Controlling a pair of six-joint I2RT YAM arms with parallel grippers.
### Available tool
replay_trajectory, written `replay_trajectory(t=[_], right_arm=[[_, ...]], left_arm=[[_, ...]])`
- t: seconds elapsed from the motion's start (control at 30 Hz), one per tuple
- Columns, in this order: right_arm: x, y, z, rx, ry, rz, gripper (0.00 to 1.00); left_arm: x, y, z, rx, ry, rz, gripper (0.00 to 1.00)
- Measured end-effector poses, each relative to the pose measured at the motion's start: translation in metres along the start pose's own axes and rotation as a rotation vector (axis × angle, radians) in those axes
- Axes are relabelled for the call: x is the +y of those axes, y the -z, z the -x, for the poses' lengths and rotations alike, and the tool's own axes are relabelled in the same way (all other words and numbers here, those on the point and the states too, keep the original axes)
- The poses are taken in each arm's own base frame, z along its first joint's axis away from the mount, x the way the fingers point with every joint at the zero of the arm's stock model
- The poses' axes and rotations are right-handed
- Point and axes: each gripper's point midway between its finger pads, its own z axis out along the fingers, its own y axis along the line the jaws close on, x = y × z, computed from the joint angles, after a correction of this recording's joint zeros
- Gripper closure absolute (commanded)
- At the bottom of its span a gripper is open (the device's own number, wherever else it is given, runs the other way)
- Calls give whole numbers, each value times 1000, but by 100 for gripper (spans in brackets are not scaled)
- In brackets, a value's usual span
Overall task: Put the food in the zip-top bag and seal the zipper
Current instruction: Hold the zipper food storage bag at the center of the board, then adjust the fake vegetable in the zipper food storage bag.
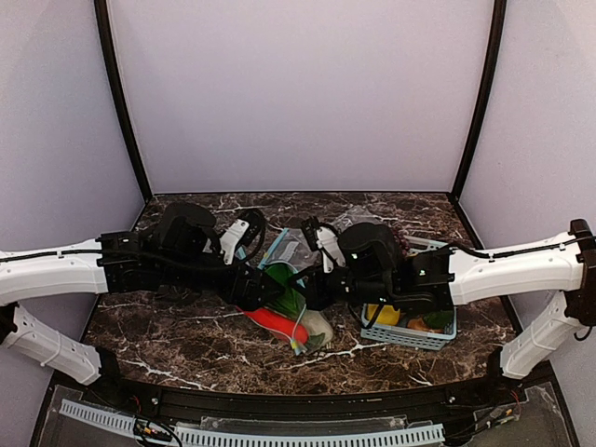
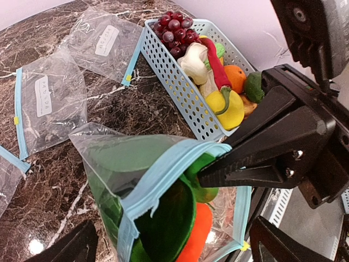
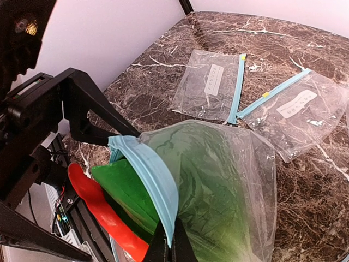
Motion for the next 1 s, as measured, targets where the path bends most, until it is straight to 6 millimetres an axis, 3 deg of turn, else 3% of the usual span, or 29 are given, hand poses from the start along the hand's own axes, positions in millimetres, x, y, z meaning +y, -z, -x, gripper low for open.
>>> replay_trajectory(t=[0.27, 0.5, 0.67, 0.77, 1.0], right_arm=[[-1, -1, -2, -1, -28, 0, 100], [-3, -2, -2, -6, -59, 24, 100], [-4, -3, -2, -10, -85, 46, 100], [-4, -3, -2, -8, -95, 57, 100], [0, 0, -4, 1, -108, 89, 100]], left_arm=[[-1, 26, -5, -34, 91, -39, 1], [5, 48, -38, -23, 186, -81, 1], [13, 53, -58, -12, 251, -87, 26], [17, 50, -68, 8, 283, -83, 45], [18, 41, -69, 23, 304, -91, 65]])
